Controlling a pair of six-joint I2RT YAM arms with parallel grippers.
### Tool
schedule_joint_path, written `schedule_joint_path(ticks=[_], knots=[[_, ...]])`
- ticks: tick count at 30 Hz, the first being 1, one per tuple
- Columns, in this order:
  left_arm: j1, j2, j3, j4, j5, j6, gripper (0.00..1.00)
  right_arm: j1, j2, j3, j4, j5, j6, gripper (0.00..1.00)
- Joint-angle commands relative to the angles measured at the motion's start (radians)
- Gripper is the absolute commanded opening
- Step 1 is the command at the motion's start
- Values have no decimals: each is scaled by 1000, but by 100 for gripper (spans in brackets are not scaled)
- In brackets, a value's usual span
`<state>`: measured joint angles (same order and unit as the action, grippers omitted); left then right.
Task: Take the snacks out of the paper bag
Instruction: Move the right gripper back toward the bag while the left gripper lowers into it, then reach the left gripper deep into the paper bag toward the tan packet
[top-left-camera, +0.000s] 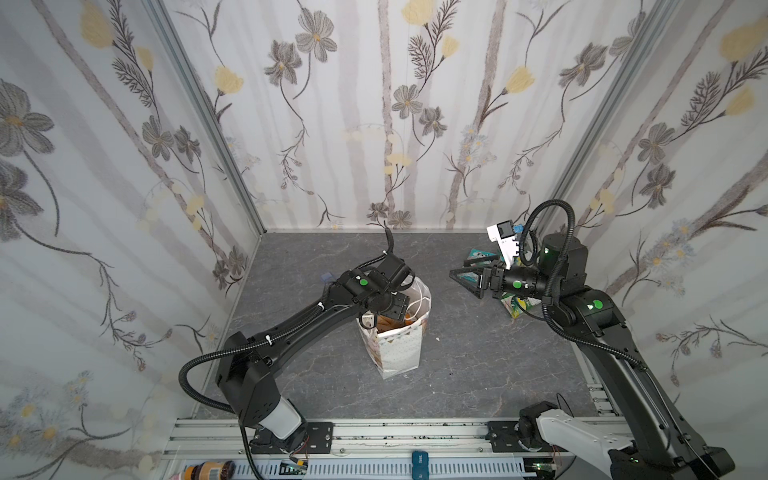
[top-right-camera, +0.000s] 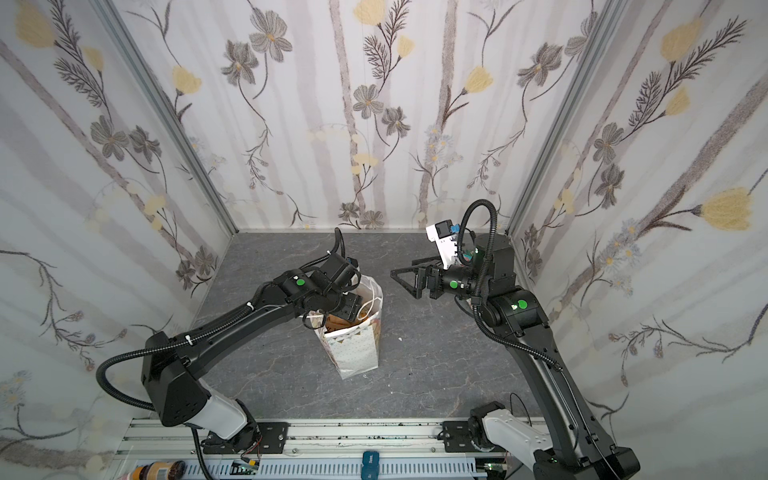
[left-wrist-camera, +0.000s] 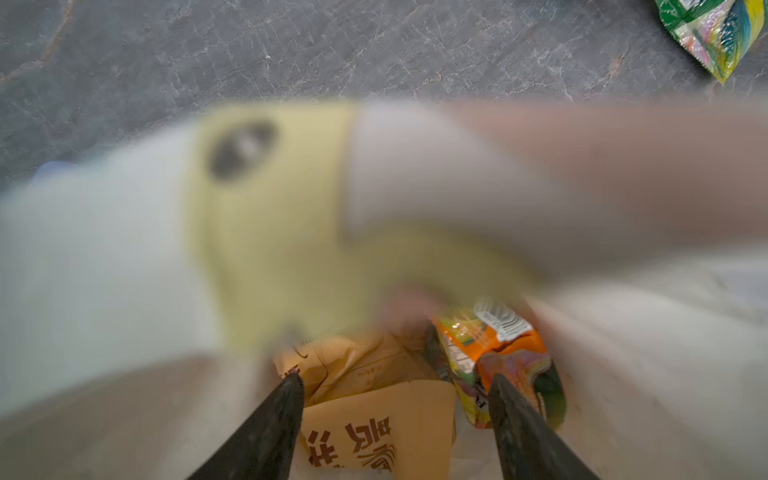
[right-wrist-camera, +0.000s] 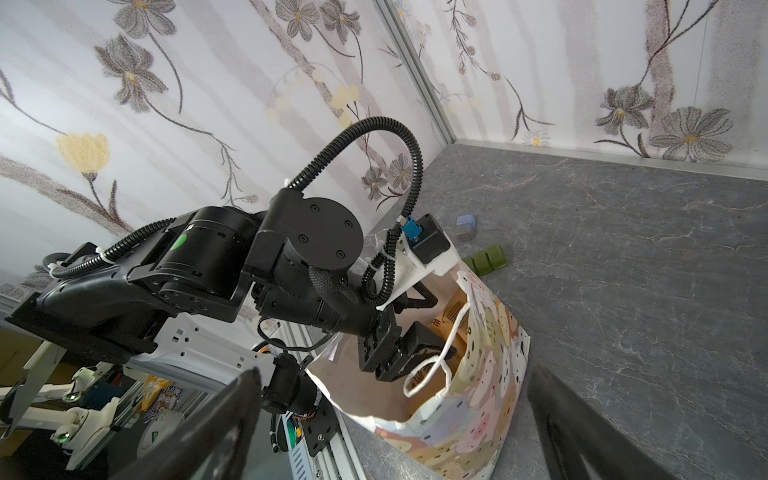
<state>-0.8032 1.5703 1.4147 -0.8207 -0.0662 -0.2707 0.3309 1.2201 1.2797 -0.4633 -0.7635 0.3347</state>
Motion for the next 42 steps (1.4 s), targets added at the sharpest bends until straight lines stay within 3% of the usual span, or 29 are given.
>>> schedule_joint_path(ticks=[1,10,23,31,42], knots=[[1,16,-16,24,22,2,72,3,5,2,-9,-21,-12,100],[2,63,-67,64,-2,8,79,6,7,4,-12,-19,-10,99],[-1,71,-49,97,-11,48,80,14,12,6,-9,-15,-5,99],[-18,22,32,92,32,82,80,15,15,13,-5,-4,-5,100],[-56,118,195,-46,-43,103,78,15,10,9,3,12,-2,100]])
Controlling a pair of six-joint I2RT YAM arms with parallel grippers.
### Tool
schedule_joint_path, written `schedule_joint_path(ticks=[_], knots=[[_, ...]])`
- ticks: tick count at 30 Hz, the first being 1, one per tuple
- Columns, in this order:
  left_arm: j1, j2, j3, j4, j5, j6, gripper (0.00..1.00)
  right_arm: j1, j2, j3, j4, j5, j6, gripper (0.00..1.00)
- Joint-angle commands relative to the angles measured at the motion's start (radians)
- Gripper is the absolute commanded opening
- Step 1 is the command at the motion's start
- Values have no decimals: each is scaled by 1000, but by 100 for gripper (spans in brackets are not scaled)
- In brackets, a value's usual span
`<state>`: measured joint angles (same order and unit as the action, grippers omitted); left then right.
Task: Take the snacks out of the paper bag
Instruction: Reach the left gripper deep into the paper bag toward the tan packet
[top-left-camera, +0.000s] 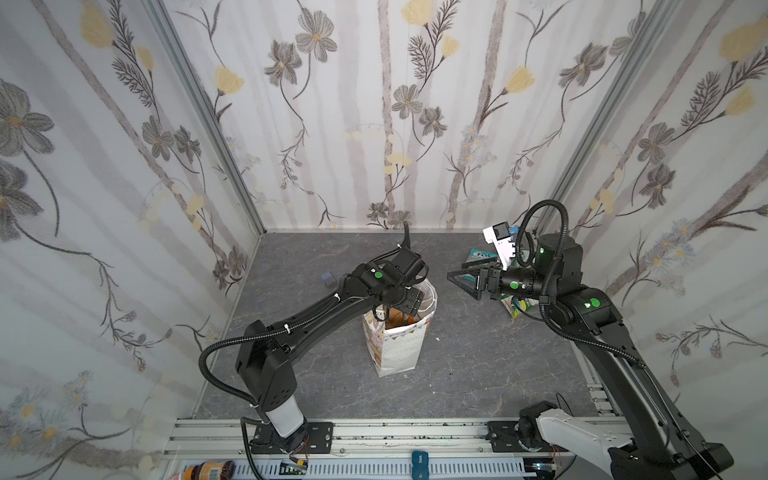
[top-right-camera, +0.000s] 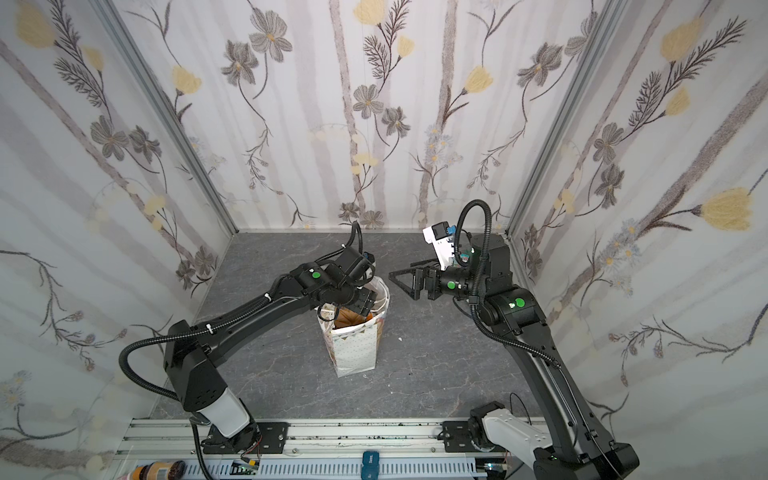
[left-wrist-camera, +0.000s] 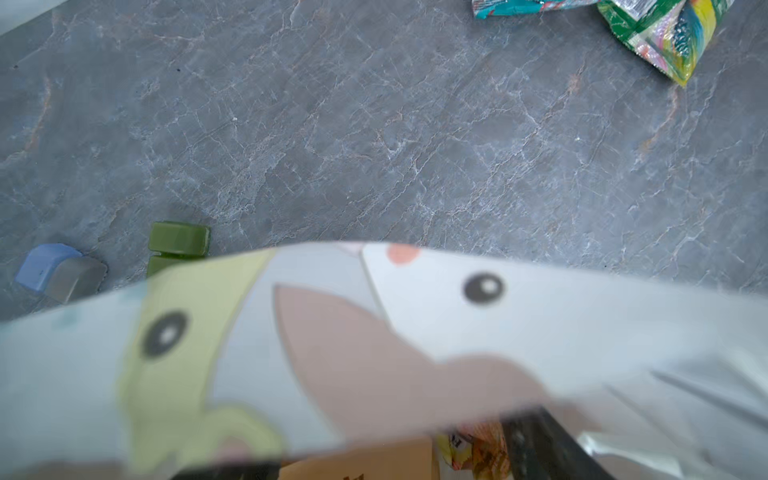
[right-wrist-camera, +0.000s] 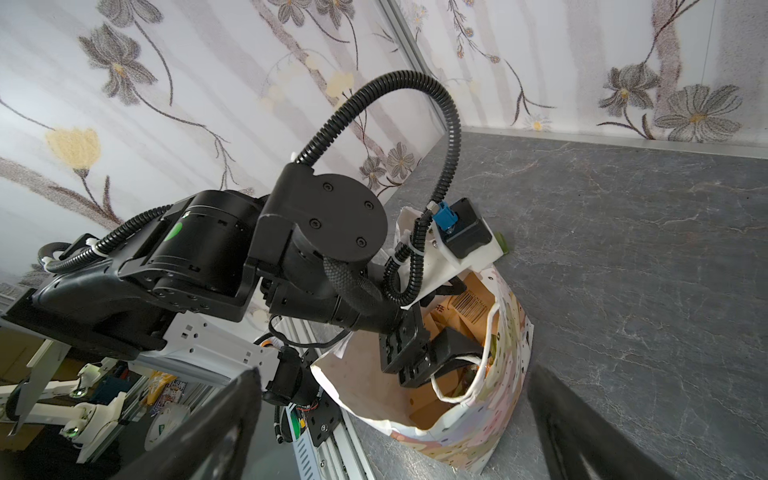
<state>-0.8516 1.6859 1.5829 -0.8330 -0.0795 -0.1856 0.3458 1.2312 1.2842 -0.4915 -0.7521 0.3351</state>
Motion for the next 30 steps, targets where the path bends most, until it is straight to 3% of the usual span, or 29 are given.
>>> schedule_joint_path(ticks=[1,12,21,30], knots=[[-6,3,31,-32,-30,17,78,0,0,6,31,1,0,100],[-16,50,75,-60,-41,14,77,1,-6,4,25,7,1,100],[-16,18,-39,-75,-130,-68,76,0,-6,2,31,11,5,99],[-7,42,-123,57,-176,-84,86,1,3,9,36,2,11,99]])
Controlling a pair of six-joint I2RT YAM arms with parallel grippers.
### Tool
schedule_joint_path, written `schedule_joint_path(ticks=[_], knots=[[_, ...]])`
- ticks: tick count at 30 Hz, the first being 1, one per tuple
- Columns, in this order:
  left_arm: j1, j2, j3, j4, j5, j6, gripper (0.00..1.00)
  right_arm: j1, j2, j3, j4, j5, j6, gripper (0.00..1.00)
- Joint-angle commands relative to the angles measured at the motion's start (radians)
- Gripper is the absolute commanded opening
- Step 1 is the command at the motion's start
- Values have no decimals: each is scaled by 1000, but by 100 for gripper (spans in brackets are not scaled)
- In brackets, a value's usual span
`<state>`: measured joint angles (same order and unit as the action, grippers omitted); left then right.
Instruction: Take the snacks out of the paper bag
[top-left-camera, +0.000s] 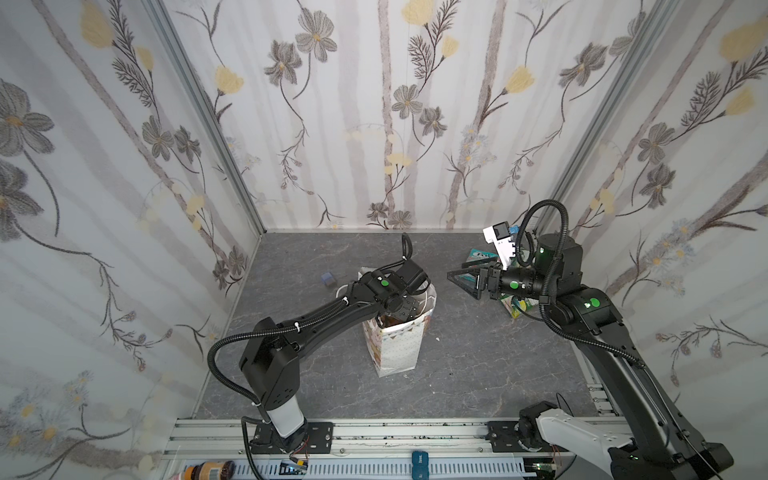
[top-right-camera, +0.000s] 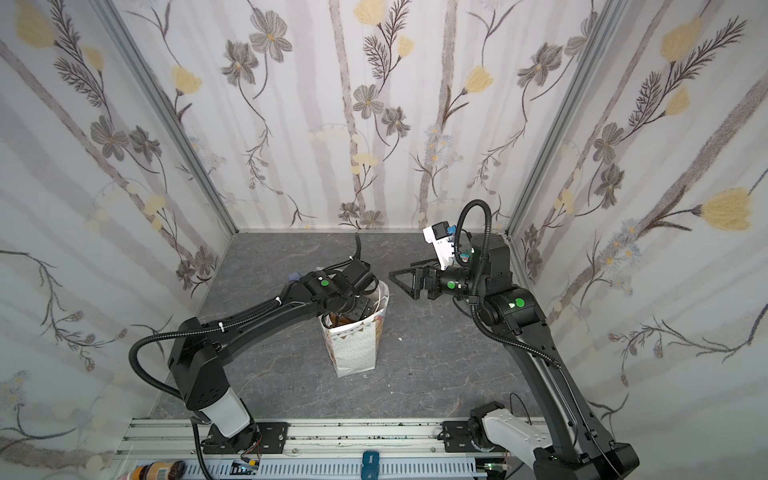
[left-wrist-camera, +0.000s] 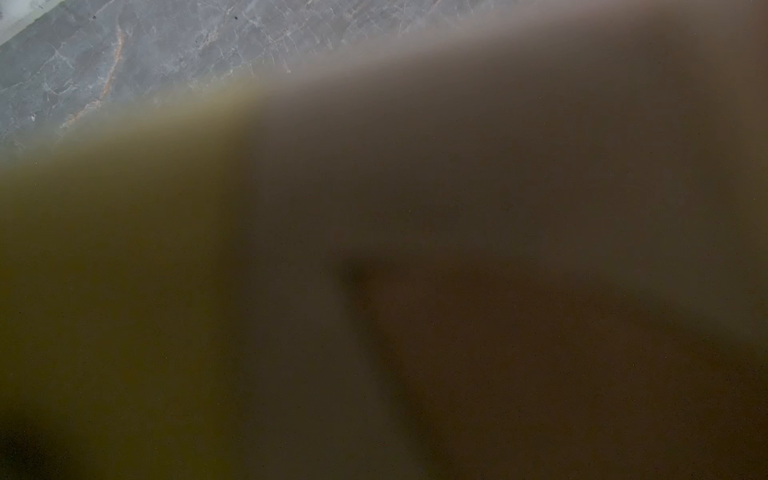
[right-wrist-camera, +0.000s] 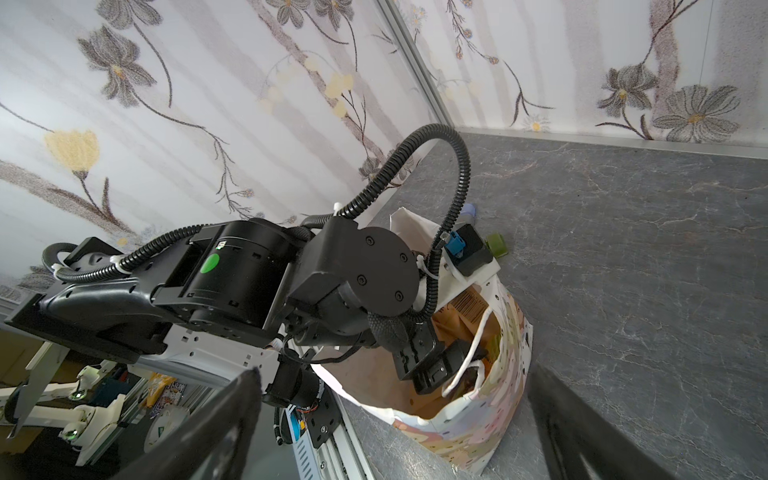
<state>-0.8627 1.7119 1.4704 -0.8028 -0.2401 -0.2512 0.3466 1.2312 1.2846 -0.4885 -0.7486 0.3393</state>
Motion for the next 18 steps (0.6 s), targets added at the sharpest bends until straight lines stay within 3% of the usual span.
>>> schedule_joint_path(ticks=[1,10,18], knots=[[4,25,-10,38,-13,-20,86,-1,1,9,31,-1,6,100],[11,68,-102,113,12,-35,86,1,-3,10,25,2,7,99],[13,72,-147,134,58,-59,71,1,-1,16,28,4,15,100]])
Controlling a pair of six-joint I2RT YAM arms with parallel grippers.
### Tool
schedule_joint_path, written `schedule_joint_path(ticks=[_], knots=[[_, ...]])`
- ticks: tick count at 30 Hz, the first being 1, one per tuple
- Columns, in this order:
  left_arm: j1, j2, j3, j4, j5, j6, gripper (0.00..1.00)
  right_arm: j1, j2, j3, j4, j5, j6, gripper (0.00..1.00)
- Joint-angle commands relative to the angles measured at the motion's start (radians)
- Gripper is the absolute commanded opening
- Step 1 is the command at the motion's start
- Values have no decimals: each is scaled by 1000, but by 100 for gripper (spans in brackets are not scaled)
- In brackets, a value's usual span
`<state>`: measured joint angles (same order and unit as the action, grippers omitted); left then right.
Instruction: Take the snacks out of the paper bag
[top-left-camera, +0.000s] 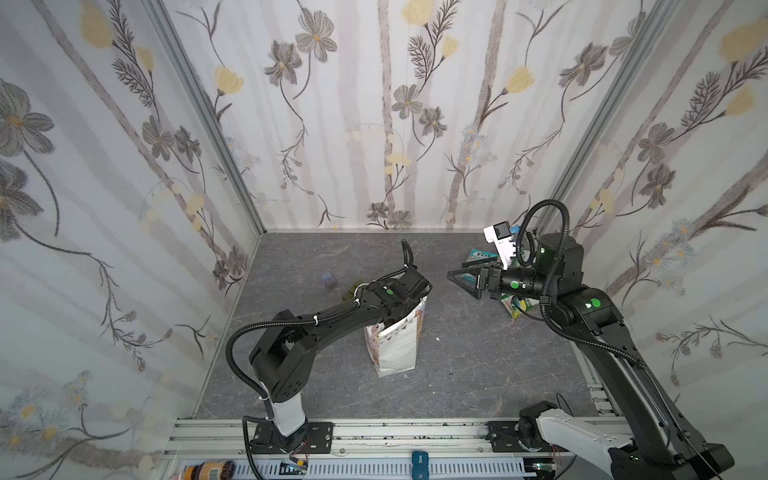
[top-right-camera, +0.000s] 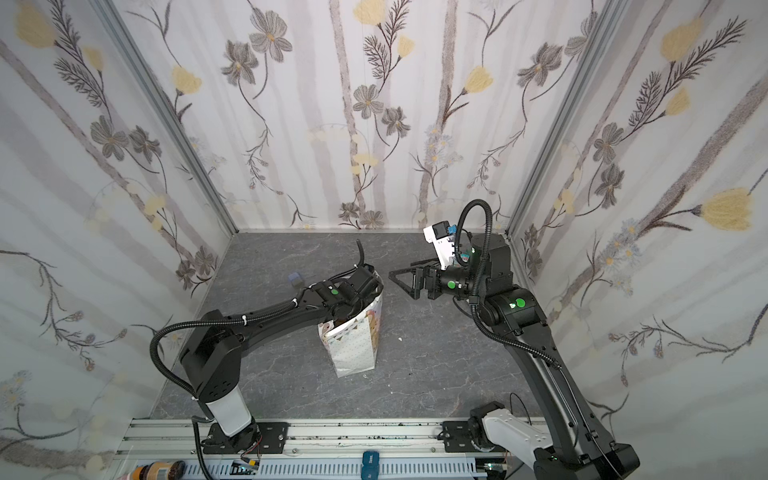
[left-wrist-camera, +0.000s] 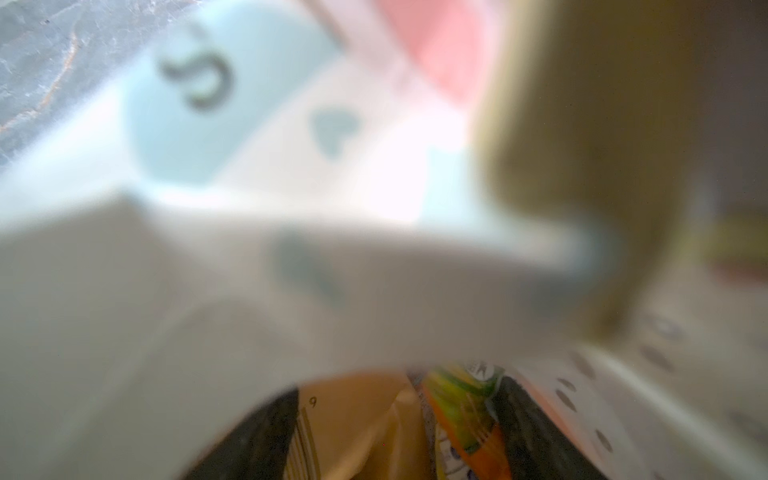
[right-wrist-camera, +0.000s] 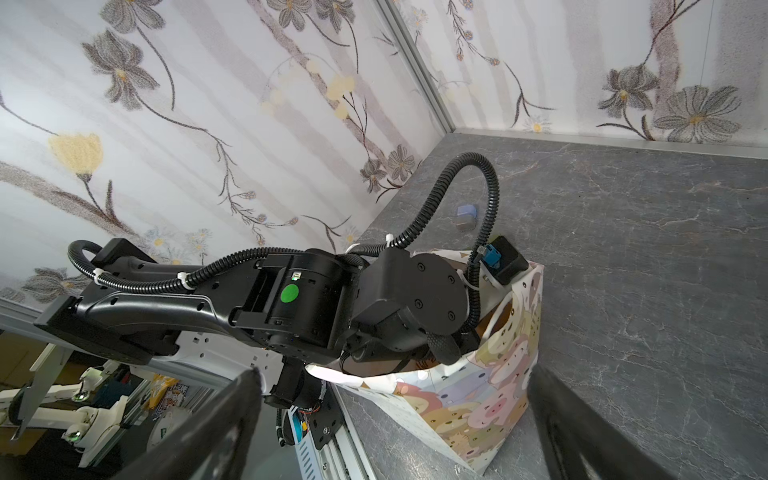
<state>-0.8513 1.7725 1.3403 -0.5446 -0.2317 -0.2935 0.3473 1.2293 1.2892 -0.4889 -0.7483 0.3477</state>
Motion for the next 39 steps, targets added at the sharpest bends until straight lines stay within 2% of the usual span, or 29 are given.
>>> schedule_joint_path(ticks=[1,10,15,17,19,21,24,27,32,39], knots=[[3,13,-19,-122,54,-16,67,2,2,11,30,3,7,99],[9,-4,-21,-122,81,-27,43,5,3,14,24,9,7,99],[8,-64,-5,-117,87,-26,18,6,4,6,20,31,4,99],[10,-92,6,-116,90,-23,12,7,4,1,18,39,4,99],[10,-117,23,-124,89,-21,16,7,3,1,18,41,4,99],[10,-139,47,-148,85,-21,33,7,3,2,18,42,2,100],[9,-169,89,-206,88,-26,47,7,3,2,18,43,2,99],[10,-182,147,-304,143,-46,51,7,6,1,16,43,2,100],[6,-179,138,-420,239,-83,60,7,4,-12,29,42,9,100],[3,-168,35,-363,227,-103,67,10,10,-12,41,38,18,100]])
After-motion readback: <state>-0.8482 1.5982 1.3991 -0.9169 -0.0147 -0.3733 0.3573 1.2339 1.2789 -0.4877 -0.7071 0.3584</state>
